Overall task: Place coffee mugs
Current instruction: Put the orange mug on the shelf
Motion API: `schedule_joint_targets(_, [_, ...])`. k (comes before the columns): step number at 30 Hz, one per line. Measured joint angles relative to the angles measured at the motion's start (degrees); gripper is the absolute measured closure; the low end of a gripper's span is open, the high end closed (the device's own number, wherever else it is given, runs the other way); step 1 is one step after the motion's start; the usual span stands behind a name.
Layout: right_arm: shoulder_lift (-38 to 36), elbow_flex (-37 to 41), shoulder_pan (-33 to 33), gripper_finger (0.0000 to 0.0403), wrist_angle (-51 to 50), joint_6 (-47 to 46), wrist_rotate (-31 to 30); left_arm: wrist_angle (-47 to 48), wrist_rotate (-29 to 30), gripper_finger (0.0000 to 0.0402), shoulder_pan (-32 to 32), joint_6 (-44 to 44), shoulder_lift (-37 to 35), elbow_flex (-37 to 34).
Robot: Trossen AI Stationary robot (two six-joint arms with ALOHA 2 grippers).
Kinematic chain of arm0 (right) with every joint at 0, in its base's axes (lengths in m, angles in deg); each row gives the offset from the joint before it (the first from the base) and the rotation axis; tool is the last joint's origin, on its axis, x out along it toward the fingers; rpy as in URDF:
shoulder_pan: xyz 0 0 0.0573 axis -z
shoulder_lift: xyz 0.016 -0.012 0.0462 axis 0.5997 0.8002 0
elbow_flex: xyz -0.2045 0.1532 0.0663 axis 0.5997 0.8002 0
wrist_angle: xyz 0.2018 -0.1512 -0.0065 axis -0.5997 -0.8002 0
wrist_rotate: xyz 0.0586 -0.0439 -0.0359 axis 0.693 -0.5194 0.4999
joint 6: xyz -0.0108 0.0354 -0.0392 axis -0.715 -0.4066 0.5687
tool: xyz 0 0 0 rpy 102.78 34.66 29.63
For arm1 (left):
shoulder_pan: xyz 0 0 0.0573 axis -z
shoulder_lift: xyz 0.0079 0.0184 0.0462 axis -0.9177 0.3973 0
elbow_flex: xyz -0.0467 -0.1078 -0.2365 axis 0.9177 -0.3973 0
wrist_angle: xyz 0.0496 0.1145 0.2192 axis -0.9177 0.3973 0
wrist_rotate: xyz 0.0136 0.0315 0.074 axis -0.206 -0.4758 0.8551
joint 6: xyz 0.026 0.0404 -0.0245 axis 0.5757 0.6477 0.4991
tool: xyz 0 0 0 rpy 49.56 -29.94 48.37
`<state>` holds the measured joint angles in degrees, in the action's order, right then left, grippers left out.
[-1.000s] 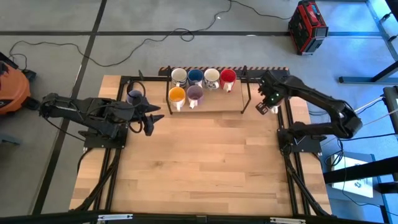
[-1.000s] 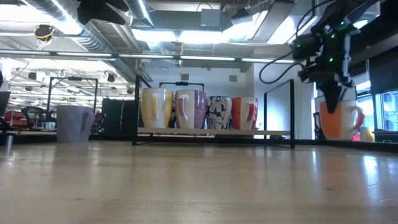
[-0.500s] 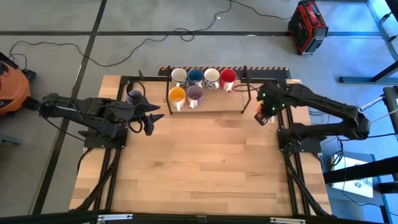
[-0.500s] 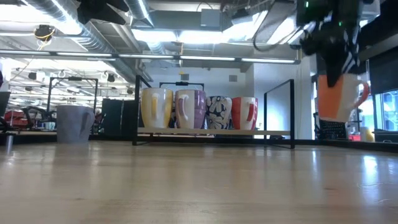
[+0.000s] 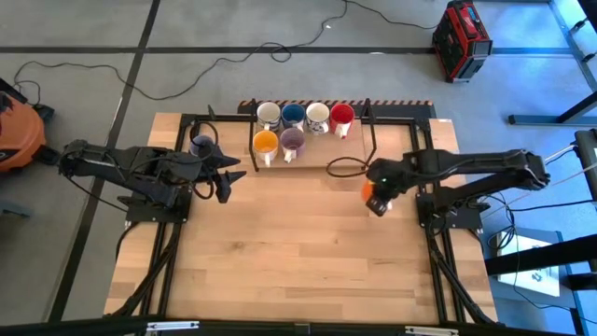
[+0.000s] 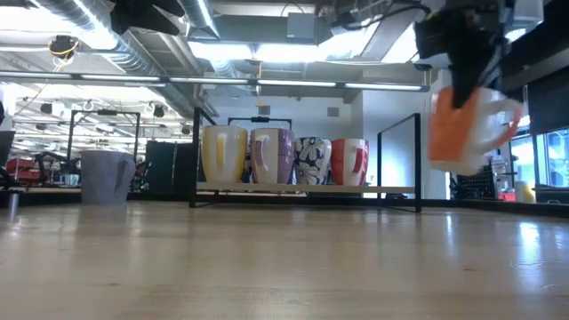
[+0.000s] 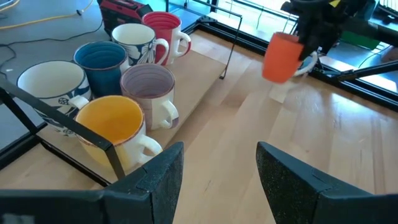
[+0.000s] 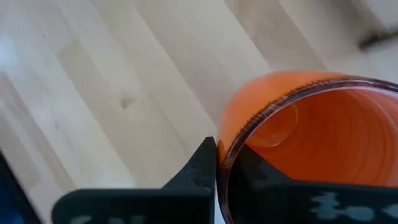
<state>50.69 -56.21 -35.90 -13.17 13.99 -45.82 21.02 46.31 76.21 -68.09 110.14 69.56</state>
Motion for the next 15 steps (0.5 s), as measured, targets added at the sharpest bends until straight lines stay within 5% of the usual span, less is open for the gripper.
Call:
schedule_joint_targets(7, [9.4, -0.1, -2.5, 0.0400, 12.1, 1.6, -0.5, 0.0, 0.0, 0.0205, 0.0, 0.0, 0.0, 0.0])
schedule_joint_targets(15, [22.7, -9.8, -2.5, 0.0401, 9.3, 6.7, -1.0, 0.6, 0.1, 0.0205, 0.0, 0.0, 0.0, 0.0])
